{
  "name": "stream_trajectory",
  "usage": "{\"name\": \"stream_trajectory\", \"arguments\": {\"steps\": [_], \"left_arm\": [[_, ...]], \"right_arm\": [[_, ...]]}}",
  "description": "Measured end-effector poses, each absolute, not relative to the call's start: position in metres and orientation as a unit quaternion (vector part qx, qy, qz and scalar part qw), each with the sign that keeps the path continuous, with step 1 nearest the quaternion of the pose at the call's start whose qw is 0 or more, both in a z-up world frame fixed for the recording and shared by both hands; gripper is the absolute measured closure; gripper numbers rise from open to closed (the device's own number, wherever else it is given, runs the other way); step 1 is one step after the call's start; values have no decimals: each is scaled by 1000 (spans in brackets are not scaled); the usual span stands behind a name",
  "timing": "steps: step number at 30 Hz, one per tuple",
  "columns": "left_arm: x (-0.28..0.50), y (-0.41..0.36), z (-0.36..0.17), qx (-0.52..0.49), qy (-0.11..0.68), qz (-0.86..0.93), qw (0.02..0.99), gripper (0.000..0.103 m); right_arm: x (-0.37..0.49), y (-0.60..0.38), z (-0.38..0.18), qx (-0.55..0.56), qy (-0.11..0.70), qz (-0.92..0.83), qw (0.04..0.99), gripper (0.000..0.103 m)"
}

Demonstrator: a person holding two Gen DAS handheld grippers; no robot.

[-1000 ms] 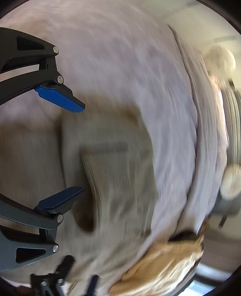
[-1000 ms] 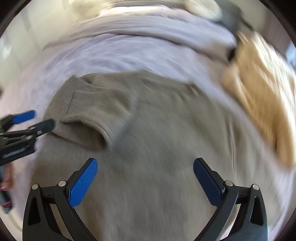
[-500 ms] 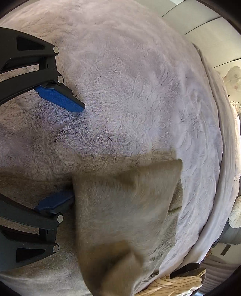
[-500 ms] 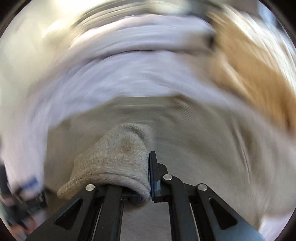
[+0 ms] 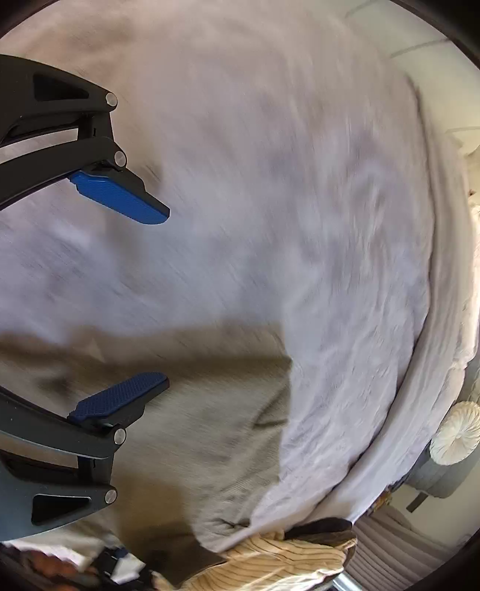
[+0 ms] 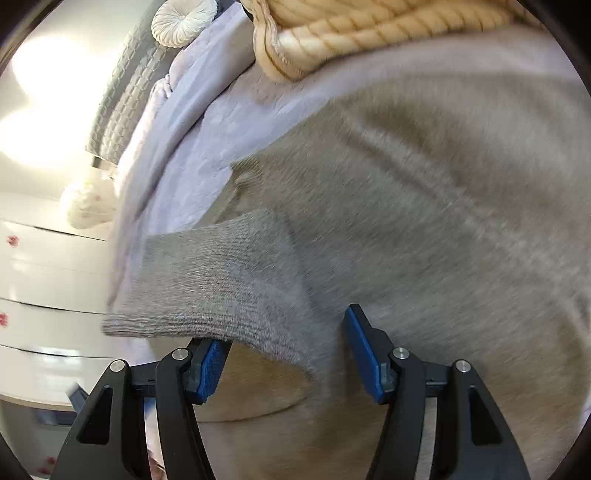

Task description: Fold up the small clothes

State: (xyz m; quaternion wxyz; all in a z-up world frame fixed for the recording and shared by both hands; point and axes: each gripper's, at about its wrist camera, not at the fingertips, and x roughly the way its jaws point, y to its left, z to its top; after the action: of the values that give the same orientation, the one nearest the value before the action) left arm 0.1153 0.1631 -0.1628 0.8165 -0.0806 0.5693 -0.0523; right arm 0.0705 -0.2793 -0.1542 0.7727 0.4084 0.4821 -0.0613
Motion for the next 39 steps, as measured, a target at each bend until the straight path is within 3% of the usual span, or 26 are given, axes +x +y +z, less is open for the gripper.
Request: {"name": "stream_trajectory", "arguments": {"steps": [3, 5, 6, 12, 15, 17, 19, 21, 24, 26, 27, 28, 33, 39], "left_arm": [[141, 133, -177, -85, 588, -75, 801, 20], [153, 112, -179, -63, 580, -79, 808, 20], [158, 105, -178, -54, 574, -81, 813, 20], [175, 88, -178, -27, 575, -90, 813, 20], [186, 86, -181, -31, 585, -106, 804, 20], [189, 88, -184, -35, 589, -111, 799, 20], [195, 86, -185, -40, 593, -118, 796, 20], [197, 88, -184, -44, 592, -125, 795, 32], [200, 87, -185, -47, 599, -148, 786, 58], [201, 85, -185, -48, 601, -160, 781, 87], [202, 83, -185, -47, 601, -166, 780, 89], [203, 83, -183, -46, 600, -169, 781, 91], [206, 100, -168, -46, 582, -194, 789, 93], [207, 107, -194, -26, 593, -178, 785, 93]], "right_arm": [[89, -256, -139, 269, 528, -82, 801, 40], [93, -248, -129, 179, 523, -93, 828, 71], [93, -257, -124, 195, 507, -99, 834, 72], [39, -353, -154, 488, 409, -193, 747, 71], [36, -342, -147, 493, 416, -146, 750, 64], [43, -303, -148, 507, 433, -64, 743, 52], [55, -249, -160, 522, 462, 18, 717, 48], [71, -186, -181, 533, 501, 93, 675, 48], [94, -117, -207, 543, 522, 139, 643, 48], [110, -95, -221, 556, 517, 134, 637, 49], [115, -94, -224, 563, 514, 129, 635, 54], [122, -92, -228, 570, 512, 124, 631, 93], [128, -58, -221, 563, 499, 158, 640, 97], [145, -31, -248, 517, 553, 134, 639, 97]]}}
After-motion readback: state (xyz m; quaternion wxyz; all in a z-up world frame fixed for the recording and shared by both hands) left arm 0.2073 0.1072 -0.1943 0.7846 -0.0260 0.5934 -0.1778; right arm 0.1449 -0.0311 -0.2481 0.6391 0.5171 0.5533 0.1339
